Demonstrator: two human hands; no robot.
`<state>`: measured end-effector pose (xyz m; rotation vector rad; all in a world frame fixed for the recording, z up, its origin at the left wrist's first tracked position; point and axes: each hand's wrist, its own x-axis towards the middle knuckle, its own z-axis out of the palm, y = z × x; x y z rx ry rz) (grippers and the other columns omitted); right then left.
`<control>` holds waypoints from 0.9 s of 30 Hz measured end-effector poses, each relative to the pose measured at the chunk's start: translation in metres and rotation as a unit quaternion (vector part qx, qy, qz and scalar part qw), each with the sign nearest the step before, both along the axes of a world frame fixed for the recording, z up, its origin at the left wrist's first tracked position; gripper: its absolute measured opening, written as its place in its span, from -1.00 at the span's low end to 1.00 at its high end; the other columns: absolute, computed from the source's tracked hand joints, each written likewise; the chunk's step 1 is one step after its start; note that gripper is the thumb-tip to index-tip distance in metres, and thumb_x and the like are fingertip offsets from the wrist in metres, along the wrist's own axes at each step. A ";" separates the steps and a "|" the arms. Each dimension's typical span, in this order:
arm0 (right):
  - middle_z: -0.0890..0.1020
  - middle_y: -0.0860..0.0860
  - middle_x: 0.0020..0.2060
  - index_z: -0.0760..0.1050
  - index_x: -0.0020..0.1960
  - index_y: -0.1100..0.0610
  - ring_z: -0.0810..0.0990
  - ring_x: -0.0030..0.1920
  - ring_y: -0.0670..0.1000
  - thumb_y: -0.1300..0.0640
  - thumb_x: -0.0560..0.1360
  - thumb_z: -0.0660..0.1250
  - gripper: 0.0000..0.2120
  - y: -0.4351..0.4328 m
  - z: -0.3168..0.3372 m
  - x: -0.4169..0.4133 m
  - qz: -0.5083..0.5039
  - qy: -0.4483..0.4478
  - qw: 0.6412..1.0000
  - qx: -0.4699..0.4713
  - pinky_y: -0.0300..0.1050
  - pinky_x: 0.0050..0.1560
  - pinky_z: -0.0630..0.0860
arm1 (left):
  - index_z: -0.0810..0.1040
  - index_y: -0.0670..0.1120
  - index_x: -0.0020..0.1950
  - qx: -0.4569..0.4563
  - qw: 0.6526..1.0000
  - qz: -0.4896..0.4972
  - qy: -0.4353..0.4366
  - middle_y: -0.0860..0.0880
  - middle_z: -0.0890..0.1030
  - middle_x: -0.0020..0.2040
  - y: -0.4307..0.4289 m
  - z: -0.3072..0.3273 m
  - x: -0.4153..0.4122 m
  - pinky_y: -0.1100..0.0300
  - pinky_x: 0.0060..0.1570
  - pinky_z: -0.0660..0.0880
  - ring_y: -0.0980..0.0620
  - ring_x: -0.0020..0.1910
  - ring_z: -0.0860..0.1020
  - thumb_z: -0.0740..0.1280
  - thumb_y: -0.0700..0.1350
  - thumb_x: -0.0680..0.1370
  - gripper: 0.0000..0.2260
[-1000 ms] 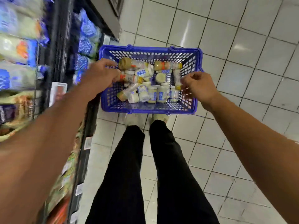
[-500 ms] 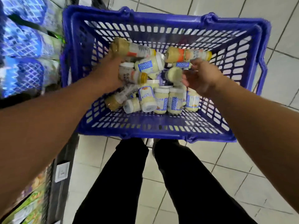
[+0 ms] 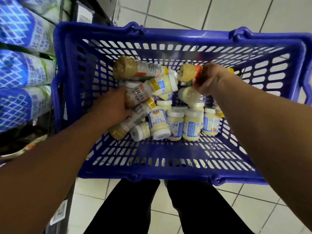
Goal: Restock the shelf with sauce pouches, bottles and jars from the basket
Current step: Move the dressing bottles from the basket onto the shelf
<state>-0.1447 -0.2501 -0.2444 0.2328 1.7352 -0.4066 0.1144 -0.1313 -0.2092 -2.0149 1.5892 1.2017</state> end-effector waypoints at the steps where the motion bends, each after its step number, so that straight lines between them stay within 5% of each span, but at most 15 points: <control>1: 0.61 0.03 -0.41 0.49 -0.16 0.11 0.57 -0.36 -0.03 0.01 0.63 0.23 -0.75 0.001 -0.001 0.000 -0.002 0.005 1.000 -0.003 -0.30 -0.49 0.50 | 0.44 -0.03 0.29 0.016 0.999 0.036 0.022 -0.09 0.60 0.12 0.002 0.002 0.001 -0.09 0.04 0.57 -0.14 0.07 0.58 0.51 0.03 0.43 -0.51; 4: 0.61 0.00 -0.40 0.48 -0.20 0.10 0.61 -0.45 -0.05 0.01 0.61 0.24 -0.74 0.011 0.005 0.000 -0.027 -0.011 0.998 -0.047 -0.26 -0.35 0.54 | 0.45 0.00 0.21 0.025 0.991 0.117 0.061 0.06 0.57 -0.03 0.006 0.010 0.000 0.14 -0.16 0.51 0.01 -0.05 0.57 0.51 0.05 0.40 -0.55; 8: 0.62 0.07 -0.13 0.49 0.00 0.11 0.63 -0.10 0.08 -0.02 0.58 0.23 -0.80 0.039 0.034 -0.003 -0.060 -0.105 0.987 -0.104 0.02 0.18 0.56 | 0.41 0.11 0.16 0.034 0.979 0.182 0.081 0.22 0.49 -0.10 0.008 0.034 -0.014 0.25 -0.29 0.37 0.24 -0.16 0.49 0.50 0.12 0.38 -0.56; 11: 0.47 0.13 -0.04 0.40 0.18 0.11 0.51 -0.20 0.04 -0.04 0.57 0.21 -0.72 0.072 0.070 -0.004 -0.050 -0.197 0.972 -0.122 -0.02 -0.06 0.54 | 0.47 0.09 0.19 0.057 0.952 0.266 0.140 0.19 0.59 -0.05 0.010 0.055 -0.034 0.32 -0.33 0.44 0.28 -0.20 0.56 0.52 0.08 0.42 -0.59; 14: 0.56 0.09 -0.16 0.47 0.23 0.13 0.61 -0.32 0.00 0.00 0.60 0.24 -0.72 0.103 0.115 -0.003 -0.029 -0.185 0.973 -0.135 -0.14 -0.36 0.56 | 0.53 0.09 0.10 0.067 0.925 0.319 0.195 0.14 0.64 -0.06 0.008 0.081 -0.055 0.32 -0.32 0.45 0.28 -0.27 0.61 0.53 0.10 0.41 -0.66; 16: 0.63 0.08 -0.19 0.47 0.26 0.15 0.67 -0.29 0.01 0.01 0.61 0.28 -0.70 0.119 0.145 -0.004 -0.016 -0.162 0.975 -0.151 -0.10 -0.34 0.60 | 0.58 0.09 0.01 0.062 0.908 0.343 0.234 0.12 0.67 -0.11 0.006 0.102 -0.069 0.30 -0.30 0.49 0.19 -0.22 0.64 0.55 0.14 0.34 -0.67; 19: 0.59 0.20 0.07 0.40 0.39 0.17 0.58 -0.01 0.15 -0.01 0.58 0.33 -0.55 0.133 0.191 -0.008 -0.007 -0.153 0.970 -0.187 0.08 -0.05 0.59 | 0.62 0.09 0.02 0.061 0.885 0.370 0.275 0.09 0.71 -0.12 0.001 0.139 -0.086 0.14 -0.17 0.60 0.06 -0.11 0.68 0.50 0.24 0.15 -0.51; 23: 0.56 0.19 0.04 0.37 0.41 0.11 0.58 -0.10 0.10 -0.08 0.46 0.38 -0.41 0.136 0.270 -0.015 -0.007 -0.157 0.965 -0.210 0.05 -0.13 0.60 | 0.60 0.09 0.02 0.038 0.878 0.356 0.318 0.18 0.69 -0.17 -0.005 0.207 -0.101 0.18 -0.14 0.57 0.16 -0.14 0.66 0.49 0.19 0.16 -0.53; 27: 0.64 0.14 0.03 0.36 0.41 0.09 0.65 -0.11 0.07 -0.02 0.45 0.40 -0.42 0.131 0.358 -0.024 0.023 -0.139 0.961 -0.239 0.00 -0.18 0.65 | 0.59 0.02 0.06 0.027 0.865 0.359 0.351 0.11 0.67 -0.20 -0.010 0.293 -0.111 0.02 -0.02 0.58 0.06 -0.14 0.63 0.51 0.03 0.25 -0.59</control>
